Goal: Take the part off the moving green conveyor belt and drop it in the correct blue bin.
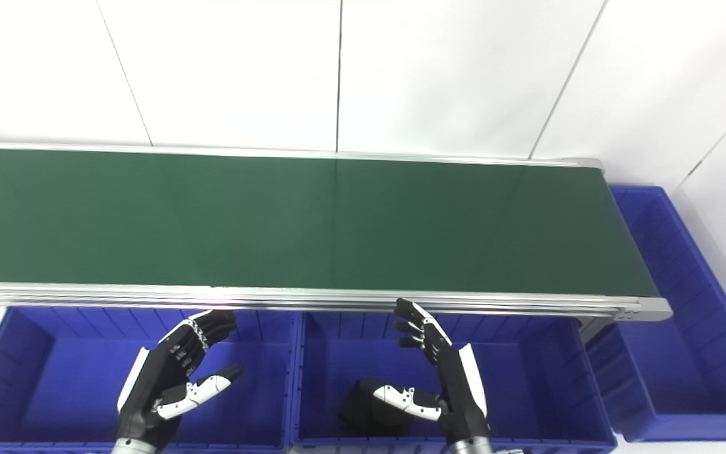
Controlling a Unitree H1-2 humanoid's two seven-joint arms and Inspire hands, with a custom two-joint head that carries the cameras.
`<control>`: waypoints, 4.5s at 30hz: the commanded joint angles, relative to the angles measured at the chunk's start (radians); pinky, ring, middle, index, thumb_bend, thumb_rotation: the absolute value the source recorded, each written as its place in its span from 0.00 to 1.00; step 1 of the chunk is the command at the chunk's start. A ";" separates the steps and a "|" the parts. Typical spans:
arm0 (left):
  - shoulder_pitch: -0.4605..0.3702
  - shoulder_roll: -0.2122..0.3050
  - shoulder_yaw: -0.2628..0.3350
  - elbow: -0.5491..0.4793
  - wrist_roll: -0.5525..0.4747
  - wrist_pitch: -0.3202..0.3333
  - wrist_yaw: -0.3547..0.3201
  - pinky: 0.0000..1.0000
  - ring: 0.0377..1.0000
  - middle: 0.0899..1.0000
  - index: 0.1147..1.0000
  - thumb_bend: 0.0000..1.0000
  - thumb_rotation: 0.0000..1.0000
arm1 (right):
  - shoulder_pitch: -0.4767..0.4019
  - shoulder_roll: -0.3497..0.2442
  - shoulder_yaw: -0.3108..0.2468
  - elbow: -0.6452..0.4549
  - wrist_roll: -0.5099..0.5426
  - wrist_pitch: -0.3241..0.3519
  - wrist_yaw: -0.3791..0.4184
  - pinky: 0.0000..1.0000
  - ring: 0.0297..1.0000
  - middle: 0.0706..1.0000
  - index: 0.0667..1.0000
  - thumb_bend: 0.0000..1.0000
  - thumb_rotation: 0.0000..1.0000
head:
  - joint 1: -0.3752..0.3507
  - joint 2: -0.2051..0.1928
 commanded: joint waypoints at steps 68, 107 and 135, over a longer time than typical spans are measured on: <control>-0.019 -0.083 -0.046 0.058 0.146 -0.044 0.076 0.83 0.79 0.79 0.75 0.63 0.00 | -0.019 -0.089 -0.025 0.060 0.142 -0.068 0.058 0.78 0.85 0.88 0.88 0.58 0.00 | 0.441 -0.182; -0.048 -0.064 -0.037 0.125 0.128 -0.106 0.073 0.79 0.76 0.76 0.72 0.66 0.00 | -0.012 -0.078 -0.039 0.108 0.123 -0.068 0.059 0.70 0.79 0.83 0.84 0.65 0.00 | 0.415 -0.291; -0.037 -0.064 -0.042 0.120 0.128 -0.106 0.069 0.80 0.76 0.76 0.72 0.63 0.00 | -0.006 -0.068 -0.035 0.097 0.122 -0.068 0.057 0.69 0.77 0.81 0.82 0.68 0.00 | 0.340 -0.269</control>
